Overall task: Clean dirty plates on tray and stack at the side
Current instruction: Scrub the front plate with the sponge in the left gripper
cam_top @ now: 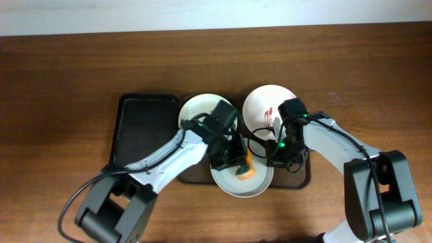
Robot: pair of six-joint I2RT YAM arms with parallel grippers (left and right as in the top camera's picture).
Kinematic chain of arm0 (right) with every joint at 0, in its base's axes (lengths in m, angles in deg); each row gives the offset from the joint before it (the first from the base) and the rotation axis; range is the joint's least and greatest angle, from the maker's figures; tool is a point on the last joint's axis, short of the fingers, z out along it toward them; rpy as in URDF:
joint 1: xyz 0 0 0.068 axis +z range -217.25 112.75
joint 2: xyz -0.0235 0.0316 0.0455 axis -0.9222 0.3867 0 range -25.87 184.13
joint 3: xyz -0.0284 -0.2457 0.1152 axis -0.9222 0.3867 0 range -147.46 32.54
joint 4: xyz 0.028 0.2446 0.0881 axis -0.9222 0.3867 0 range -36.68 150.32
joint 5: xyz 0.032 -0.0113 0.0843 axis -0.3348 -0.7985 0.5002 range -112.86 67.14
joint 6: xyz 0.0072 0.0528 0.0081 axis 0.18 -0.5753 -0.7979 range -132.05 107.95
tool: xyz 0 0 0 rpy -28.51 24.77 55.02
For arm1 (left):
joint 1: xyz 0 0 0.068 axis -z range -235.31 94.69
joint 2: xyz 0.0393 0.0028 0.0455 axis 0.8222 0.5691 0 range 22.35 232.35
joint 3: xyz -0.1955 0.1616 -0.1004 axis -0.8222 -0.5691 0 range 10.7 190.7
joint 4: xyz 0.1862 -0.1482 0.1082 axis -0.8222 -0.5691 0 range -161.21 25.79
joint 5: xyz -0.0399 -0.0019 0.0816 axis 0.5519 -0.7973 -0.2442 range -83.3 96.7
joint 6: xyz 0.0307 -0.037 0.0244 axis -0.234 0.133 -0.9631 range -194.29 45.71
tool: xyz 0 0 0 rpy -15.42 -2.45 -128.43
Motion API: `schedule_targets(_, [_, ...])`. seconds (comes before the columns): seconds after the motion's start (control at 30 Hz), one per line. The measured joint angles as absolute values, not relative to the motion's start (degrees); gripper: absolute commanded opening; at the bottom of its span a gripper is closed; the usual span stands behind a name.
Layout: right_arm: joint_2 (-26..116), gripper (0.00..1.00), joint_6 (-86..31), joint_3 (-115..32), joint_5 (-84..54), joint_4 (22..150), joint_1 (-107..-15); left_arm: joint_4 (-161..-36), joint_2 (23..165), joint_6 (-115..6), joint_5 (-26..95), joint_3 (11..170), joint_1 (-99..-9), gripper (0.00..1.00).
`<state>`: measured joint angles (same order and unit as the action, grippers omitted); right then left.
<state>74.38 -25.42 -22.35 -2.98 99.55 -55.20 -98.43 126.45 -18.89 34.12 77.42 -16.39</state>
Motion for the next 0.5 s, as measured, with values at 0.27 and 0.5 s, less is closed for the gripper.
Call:
schedule_targets(0.27, [74.4, 0.08, -25.5, -22.4, -2.8, 99.6, -55.2, -95.7, 131.1, -9.7, 29.0, 78.1, -10.7, 0.0])
schedule_targets(0.5, [74.4, 0.08, -25.7, -22.4, -0.4, 99.0, -54.7, -99.0, 131.0, -13.9, 15.3, 79.5, -11.5, 0.0])
